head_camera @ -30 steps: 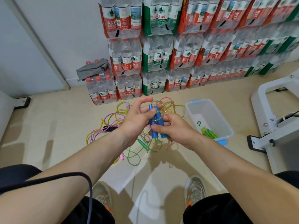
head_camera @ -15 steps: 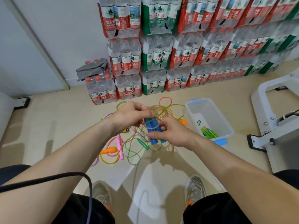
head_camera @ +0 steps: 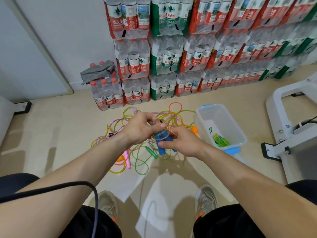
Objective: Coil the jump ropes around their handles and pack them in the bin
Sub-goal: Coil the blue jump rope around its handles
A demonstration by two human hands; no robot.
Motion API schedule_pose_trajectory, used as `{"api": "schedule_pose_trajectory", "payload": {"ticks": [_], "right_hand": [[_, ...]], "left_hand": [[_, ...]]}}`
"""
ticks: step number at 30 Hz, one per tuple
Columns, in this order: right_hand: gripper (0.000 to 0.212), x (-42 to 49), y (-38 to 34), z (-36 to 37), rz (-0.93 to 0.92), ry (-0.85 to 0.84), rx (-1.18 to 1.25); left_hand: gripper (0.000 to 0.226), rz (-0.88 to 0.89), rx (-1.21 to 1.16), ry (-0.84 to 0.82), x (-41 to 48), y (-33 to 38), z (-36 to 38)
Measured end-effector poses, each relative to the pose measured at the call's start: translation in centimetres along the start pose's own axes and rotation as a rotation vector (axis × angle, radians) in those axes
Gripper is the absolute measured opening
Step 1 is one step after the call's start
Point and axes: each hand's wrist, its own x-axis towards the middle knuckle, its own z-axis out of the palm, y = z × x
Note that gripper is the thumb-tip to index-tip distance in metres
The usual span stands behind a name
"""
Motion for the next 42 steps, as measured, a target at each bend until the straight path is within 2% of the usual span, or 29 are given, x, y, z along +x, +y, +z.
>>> {"api": "schedule_pose_trajectory", "payload": {"ticks": [1,5,9,12,16,18,21,25,27,29,33,36,39,42], "right_hand": [[0.022,0.1,-0.1,-0.1,0.006,0.031,-0.024],[0.018,0.5,-0.1,-1.1,0.056,0.184,0.016],[0.037,0.6,-0.7,-1.7,0.040,0.247,0.026],[0.036,0.8,-0.9,-2.6,0.077,0.308,0.203],[0.037,0.9,-0.6,-4.8,0.161,0.383,0.624],[0.037,0.8,-0.3,-5.5,0.181,0.416,0.657],[0.038,0.9,0.6,-5.0,0.260,0.505,0.567],[0.037,1.1,1.5,-5.4,0.358,0.648,0.598],[0.035,0.9,1.8,-6.2,0.364,0.635,0.420],[0.032,0.6,2.1,-6.3,0.372,0.531,0.118],[0.026,0.5,3.1,-4.7,0.490,0.189,-0.322],[0.027,0.1,3.3,-3.7,0.522,0.107,-0.614],[0.040,0.2,3.1,-3.5,0.429,0.150,-0.527],[0.030,0.8,1.5,-2.8,0.174,0.280,-0.169]], "left_hand": [[0.022,0.003,0.037,0.017,0.2,-0.2,-0.3],[0.024,0.019,0.350,0.114,0.5,-0.6,-1.7],[0.025,-0.018,0.453,0.128,0.7,-1.5,-1.8],[0.028,-0.040,0.558,0.138,0.9,-2.4,-2.3],[0.033,-0.096,0.645,0.187,1.2,-3.6,-3.5],[0.031,-0.122,0.588,0.213,1.3,-3.8,-3.8],[0.028,-0.152,0.630,0.281,1.5,-3.7,-4.3],[0.033,-0.198,0.660,0.360,1.7,-3.9,-5.4],[0.033,-0.196,0.596,0.361,1.6,-3.6,-5.7],[0.033,-0.155,0.529,0.369,1.6,-2.9,-5.6],[0.036,-0.060,0.504,0.368,1.4,-1.1,-5.4],[0.037,-0.014,0.500,0.362,1.0,0.1,-5.1],[0.033,0.027,0.461,0.330,0.6,0.7,-4.6],[0.028,0.072,0.446,0.288,0.3,1.0,-4.1]]}}
